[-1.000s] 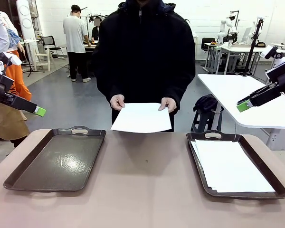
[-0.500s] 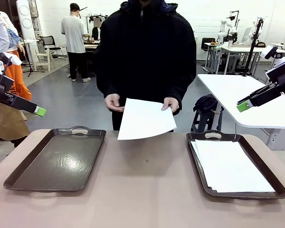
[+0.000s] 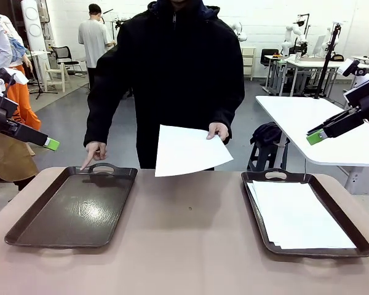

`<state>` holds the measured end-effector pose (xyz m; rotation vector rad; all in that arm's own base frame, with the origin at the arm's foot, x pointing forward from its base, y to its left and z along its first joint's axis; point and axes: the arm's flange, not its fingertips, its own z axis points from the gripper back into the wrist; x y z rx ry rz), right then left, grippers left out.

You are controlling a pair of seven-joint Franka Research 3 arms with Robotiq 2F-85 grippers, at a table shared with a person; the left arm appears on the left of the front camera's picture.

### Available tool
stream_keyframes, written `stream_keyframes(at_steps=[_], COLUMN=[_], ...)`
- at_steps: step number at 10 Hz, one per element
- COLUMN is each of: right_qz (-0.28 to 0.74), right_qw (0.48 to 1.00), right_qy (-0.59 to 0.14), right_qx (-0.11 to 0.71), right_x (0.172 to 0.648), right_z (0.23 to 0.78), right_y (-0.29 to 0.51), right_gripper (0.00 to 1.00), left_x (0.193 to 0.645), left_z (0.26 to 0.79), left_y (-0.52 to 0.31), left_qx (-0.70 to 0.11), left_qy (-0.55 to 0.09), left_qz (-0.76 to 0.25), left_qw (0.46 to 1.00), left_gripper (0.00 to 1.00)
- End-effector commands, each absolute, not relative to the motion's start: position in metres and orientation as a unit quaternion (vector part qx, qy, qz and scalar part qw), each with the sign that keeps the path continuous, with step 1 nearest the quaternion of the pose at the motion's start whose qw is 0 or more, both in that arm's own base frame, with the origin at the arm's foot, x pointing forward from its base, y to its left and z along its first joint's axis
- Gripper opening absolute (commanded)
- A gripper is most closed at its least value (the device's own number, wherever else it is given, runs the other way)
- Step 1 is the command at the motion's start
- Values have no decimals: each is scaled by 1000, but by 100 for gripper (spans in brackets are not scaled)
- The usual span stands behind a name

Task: Sort the A4 documents.
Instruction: Receive the A4 Paper.

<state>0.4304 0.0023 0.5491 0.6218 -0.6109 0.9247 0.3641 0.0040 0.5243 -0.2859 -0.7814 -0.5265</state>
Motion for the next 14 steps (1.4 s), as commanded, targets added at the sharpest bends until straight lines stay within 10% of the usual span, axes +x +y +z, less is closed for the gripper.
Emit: stream_keyframes(at_steps=[1,9,14], right_qz=[431,431,431], right_qw=[803,803,803], right_qy=[-287,-287,-287], right_qx=[294,294,294], right_x=[430,430,430], right_z=[550,550,550], right_y=[3,3,3], right_gripper=[100,100,100], left_x=[366,364,448], left_z=[522,524,504], left_y=[5,4,-64], left_qx=[-142,-137,-260], left_qy=[-378,-375,-306], left_qz=[-251,-253,-192], left_qw=[880,881,896], left_gripper=[100,100,100])
